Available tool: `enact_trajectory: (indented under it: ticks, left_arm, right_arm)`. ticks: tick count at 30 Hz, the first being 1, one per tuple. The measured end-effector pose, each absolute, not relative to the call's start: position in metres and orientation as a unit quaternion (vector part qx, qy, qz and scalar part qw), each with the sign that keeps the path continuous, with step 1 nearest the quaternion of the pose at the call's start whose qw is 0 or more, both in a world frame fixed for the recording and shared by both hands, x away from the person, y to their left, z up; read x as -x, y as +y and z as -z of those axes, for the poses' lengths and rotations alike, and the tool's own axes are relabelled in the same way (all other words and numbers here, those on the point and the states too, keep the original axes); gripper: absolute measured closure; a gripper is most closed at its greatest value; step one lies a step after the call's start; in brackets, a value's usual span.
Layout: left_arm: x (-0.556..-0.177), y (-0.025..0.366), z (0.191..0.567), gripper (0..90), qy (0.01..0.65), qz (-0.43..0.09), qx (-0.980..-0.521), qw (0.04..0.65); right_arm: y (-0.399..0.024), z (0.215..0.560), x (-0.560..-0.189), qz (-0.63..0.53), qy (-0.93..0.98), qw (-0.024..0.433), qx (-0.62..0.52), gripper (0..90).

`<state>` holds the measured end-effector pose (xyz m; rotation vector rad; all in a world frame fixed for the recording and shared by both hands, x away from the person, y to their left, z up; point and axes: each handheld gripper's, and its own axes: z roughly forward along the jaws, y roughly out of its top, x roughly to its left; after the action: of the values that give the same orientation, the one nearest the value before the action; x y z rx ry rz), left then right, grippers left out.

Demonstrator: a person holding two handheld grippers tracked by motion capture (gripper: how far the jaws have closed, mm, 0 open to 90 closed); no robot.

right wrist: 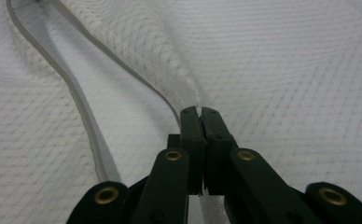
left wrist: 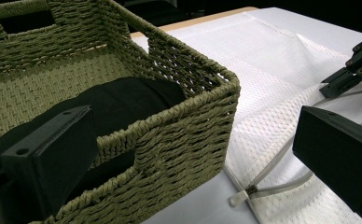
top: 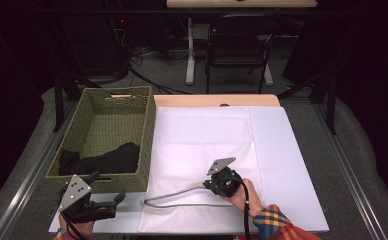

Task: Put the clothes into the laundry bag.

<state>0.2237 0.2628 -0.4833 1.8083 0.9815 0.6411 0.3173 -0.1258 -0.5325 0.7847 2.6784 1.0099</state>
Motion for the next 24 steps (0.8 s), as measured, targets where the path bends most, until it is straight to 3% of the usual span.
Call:
enact_trajectory:
  ticks: [24]
  left_arm:
    - [-0.224,0.261,0.483,0.0,0.396,-0.265,-0.743,0.469]
  right_arm:
    - [-0.133,0.502,-0.314,-0.383,0.877,0.113,-0.268,89.3]
